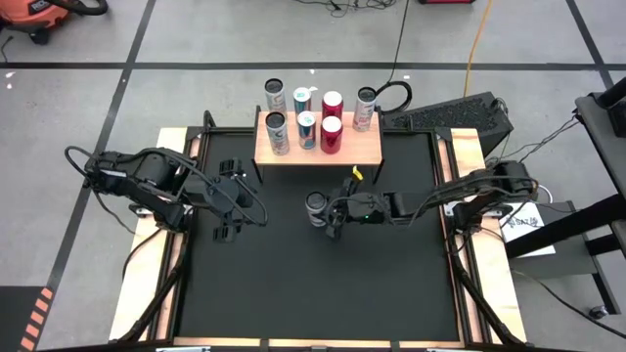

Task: Place canned beverage on shelf
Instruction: Put the white-pink soda can on the shelf

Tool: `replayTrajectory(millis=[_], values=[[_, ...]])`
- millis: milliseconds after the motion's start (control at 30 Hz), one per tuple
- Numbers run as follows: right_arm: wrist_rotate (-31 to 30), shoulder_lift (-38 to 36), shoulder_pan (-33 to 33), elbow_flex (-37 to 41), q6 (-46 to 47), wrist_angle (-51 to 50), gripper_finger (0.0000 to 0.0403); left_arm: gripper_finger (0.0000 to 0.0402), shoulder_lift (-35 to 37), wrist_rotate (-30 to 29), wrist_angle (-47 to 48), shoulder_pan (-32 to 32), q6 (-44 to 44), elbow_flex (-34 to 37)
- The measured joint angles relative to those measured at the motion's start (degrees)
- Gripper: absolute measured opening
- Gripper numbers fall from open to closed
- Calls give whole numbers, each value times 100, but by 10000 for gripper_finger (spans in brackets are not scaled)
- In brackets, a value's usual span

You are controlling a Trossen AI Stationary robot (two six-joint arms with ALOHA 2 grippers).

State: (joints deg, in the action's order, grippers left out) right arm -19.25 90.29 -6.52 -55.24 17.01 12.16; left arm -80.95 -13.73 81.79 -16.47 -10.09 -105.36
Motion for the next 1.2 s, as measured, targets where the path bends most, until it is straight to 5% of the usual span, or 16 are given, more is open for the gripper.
replayTrajectory(millis=[533, 1200], values=[[-24, -1731, 174, 0, -386, -1566, 199, 344, 0, 2, 27, 0, -4, 0], [367, -3065, 1588, -4, -1061, -2623, 199, 344, 0, 2, 23, 0, -2, 0]])
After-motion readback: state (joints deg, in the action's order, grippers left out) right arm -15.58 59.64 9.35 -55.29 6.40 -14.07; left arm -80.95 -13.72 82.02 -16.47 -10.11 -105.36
